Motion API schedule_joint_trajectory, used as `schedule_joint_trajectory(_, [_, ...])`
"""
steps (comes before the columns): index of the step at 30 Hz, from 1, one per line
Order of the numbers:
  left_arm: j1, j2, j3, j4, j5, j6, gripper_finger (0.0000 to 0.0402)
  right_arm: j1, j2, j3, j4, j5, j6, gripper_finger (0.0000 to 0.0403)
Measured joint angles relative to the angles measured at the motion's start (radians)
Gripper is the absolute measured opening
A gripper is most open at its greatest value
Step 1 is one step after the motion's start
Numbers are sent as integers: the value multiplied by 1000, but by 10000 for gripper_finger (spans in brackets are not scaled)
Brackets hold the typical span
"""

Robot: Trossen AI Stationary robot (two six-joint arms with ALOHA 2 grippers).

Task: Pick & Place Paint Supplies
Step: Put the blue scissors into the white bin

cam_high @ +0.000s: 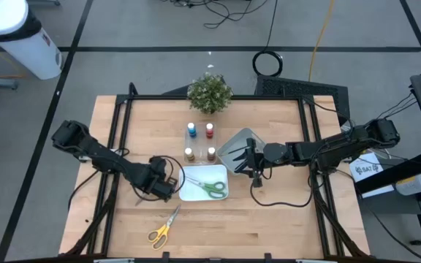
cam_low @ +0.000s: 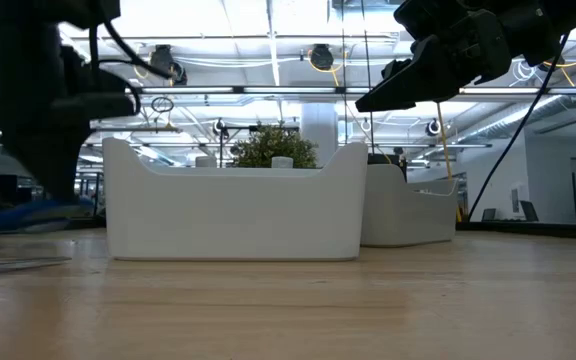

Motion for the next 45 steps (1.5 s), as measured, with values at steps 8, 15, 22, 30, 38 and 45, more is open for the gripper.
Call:
schedule_joint_trajectory(8, [-18, -20, 179, -222, -120, 48, 1, 0, 0, 0, 0, 0, 0, 187])
schedule_joint_trajectory(15, [-27, -19, 278, -376, -106, 24, 7, 0, 0, 0, -1, 0, -1, 187])
schedule_joint_trajectory(22, [-46, -19, 143, -386, -6, -134, 62, 0, 0, 0, 0, 0, 36, 187])
schedule_joint_trajectory(30, [-70, -133, -145, -5, 104, -228, 186, 0, 0, 0, 0, 0, 29, 187])
schedule_joint_trajectory(38, [-86, -165, -269, 65, 148, -279, 282, 0, 0, 0, -1, -1, 27, 187])
schedule_joint_trajectory(45, [-84, -170, -369, 256, 117, -244, 296, 0, 0, 0, -1, -1, 27, 187])
